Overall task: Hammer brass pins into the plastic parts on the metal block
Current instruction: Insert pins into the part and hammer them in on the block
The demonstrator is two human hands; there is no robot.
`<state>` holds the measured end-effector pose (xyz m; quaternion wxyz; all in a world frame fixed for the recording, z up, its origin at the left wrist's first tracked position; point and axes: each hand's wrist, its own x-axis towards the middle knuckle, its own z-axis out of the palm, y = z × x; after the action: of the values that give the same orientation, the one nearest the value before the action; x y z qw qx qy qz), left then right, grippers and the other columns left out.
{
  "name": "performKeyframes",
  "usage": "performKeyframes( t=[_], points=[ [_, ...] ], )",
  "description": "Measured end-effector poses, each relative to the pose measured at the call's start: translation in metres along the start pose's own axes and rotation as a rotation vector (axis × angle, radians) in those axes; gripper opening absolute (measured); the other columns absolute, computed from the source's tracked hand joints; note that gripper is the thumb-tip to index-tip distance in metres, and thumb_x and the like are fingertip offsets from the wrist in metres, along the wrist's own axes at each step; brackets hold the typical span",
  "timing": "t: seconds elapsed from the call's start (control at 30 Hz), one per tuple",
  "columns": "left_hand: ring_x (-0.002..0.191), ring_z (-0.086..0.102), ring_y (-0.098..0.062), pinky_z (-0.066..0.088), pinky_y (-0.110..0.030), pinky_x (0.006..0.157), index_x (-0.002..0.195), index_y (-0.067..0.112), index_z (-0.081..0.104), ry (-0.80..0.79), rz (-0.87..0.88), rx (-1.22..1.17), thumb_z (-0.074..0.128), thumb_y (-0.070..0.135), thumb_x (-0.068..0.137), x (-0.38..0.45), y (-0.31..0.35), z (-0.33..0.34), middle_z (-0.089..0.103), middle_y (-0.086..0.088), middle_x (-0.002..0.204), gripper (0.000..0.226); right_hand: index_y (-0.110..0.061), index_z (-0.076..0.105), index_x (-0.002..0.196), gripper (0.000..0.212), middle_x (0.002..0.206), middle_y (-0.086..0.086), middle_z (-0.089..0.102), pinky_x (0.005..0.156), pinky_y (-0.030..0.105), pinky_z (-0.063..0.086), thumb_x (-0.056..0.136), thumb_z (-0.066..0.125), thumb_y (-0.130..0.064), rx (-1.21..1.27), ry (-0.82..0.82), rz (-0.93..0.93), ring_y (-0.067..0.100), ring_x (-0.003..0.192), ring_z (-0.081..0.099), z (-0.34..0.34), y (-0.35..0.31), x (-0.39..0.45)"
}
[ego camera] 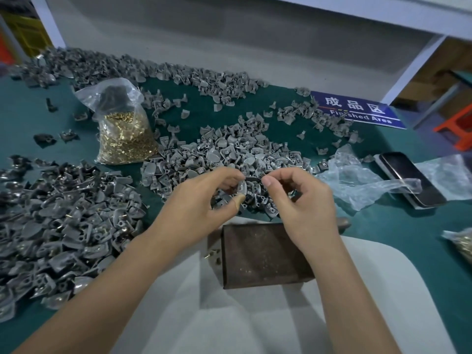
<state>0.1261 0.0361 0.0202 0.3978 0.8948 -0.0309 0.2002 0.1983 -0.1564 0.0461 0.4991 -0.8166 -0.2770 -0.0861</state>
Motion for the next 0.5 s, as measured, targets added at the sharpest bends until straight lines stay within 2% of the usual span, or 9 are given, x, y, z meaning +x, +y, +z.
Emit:
performKeyframes(
  t=[0.1, 0.17, 0.27, 0.4, 0.5],
  points=[
    [0.1, 0.065, -0.004, 0.047, -0.01, 0.082, 0.113, 0.038, 0.062, 0.107, -0.02, -0.164, 0.071, 0.034, 0.087, -0.001, 0.009, 0.007, 0.067, 0.02, 0.101, 0.027, -0.029, 0.071, 0.093, 0.005, 0.085, -0.012, 0.07, 0.069, 0.023, 0.054, 0.097, 0.071, -0.025, 0.074, -0.058, -0.019, 0.014, 0.079, 0.068, 0.0, -0.001, 0.0],
    [0.093, 0.067, -0.013, 0.051, -0.016, 0.078, 0.112, 0.031, 0.063, 0.131, -0.045, -0.289, 0.074, 0.026, 0.088, -0.003, 0.014, 0.011, 0.066, 0.013, 0.095, 0.028, -0.028, 0.071, 0.094, 0.007, 0.084, -0.01, 0.07, 0.064, 0.029, 0.056, 0.097, 0.071, -0.022, 0.143, -0.108, 0.002, 0.016, 0.077, 0.068, 0.001, -0.002, -0.001],
    [0.083, 0.067, -0.015, 0.054, -0.022, 0.075, 0.113, 0.026, 0.063, 0.122, -0.08, -0.43, 0.076, 0.02, 0.088, -0.004, 0.015, 0.014, 0.066, 0.005, 0.088, 0.028, -0.027, 0.071, 0.094, 0.008, 0.084, -0.009, 0.07, 0.063, 0.033, 0.056, 0.097, 0.071, -0.019, 0.217, -0.136, 0.031, 0.017, 0.075, 0.069, 0.005, -0.002, -0.003],
    [0.079, 0.066, -0.016, 0.055, -0.027, 0.075, 0.113, 0.028, 0.063, 0.099, -0.093, -0.475, 0.075, 0.024, 0.088, -0.003, 0.011, 0.017, 0.065, 0.002, 0.083, 0.029, -0.027, 0.073, 0.096, 0.01, 0.083, -0.013, 0.071, 0.066, 0.032, 0.058, 0.096, 0.071, -0.017, 0.212, -0.154, 0.029, 0.016, 0.079, 0.069, 0.009, -0.002, -0.004],
    [0.088, 0.069, -0.018, 0.056, -0.027, 0.082, 0.116, 0.027, 0.062, 0.068, -0.078, -0.494, 0.073, 0.032, 0.09, -0.003, 0.006, 0.018, 0.067, 0.005, 0.09, 0.029, -0.027, 0.075, 0.096, 0.012, 0.084, -0.013, 0.072, 0.068, 0.035, 0.057, 0.096, 0.072, -0.015, 0.216, -0.148, 0.039, 0.017, 0.082, 0.07, 0.01, 0.0, -0.003]
  ],
)
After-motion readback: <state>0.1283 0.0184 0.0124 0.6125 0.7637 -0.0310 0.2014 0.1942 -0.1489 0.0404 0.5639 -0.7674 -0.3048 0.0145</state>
